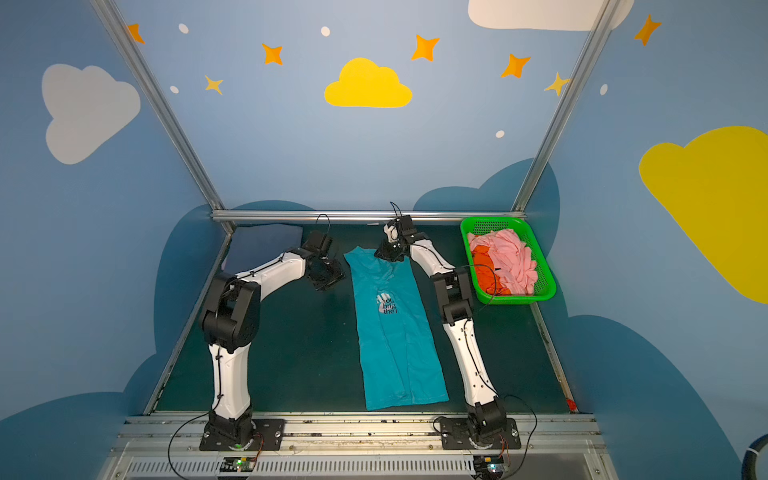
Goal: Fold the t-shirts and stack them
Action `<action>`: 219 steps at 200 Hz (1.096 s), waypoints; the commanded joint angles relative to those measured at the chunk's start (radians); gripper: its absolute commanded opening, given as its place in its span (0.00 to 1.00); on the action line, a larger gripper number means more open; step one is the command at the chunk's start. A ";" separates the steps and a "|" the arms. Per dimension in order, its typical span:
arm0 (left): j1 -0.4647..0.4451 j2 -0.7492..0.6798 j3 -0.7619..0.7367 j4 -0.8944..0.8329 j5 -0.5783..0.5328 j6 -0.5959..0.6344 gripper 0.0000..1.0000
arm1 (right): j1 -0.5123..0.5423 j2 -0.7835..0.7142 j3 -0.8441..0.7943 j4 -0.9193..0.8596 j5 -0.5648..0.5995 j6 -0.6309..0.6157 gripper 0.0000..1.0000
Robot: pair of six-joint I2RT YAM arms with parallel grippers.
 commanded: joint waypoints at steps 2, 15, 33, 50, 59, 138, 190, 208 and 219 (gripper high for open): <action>-0.008 0.038 -0.025 0.101 0.069 -0.051 0.63 | 0.011 0.008 0.023 0.009 0.030 -0.004 0.00; -0.017 0.047 -0.034 0.131 0.077 -0.063 0.63 | 0.009 -0.002 0.015 0.017 0.032 -0.003 0.00; -0.028 0.067 -0.036 0.155 0.088 -0.074 0.63 | 0.008 -0.026 -0.005 0.038 0.035 0.002 0.00; -0.034 0.088 -0.029 0.153 0.090 -0.080 0.63 | 0.009 -0.065 -0.036 0.064 0.042 0.005 0.00; -0.035 0.095 -0.028 0.154 0.090 -0.080 0.63 | 0.009 -0.090 -0.059 0.080 0.048 0.008 0.00; -0.035 0.092 -0.059 0.153 0.065 -0.081 0.62 | 0.004 -0.314 -0.353 0.240 0.138 0.034 0.00; -0.025 0.075 -0.066 0.128 0.037 -0.074 0.62 | -0.010 -0.399 -0.490 0.278 0.188 0.059 0.00; -0.020 0.073 -0.063 0.118 0.032 -0.070 0.62 | -0.014 -0.415 -0.522 0.281 0.199 0.069 0.00; -0.015 0.073 -0.055 0.109 0.027 -0.067 0.62 | -0.016 -0.420 -0.537 0.284 0.202 0.074 0.00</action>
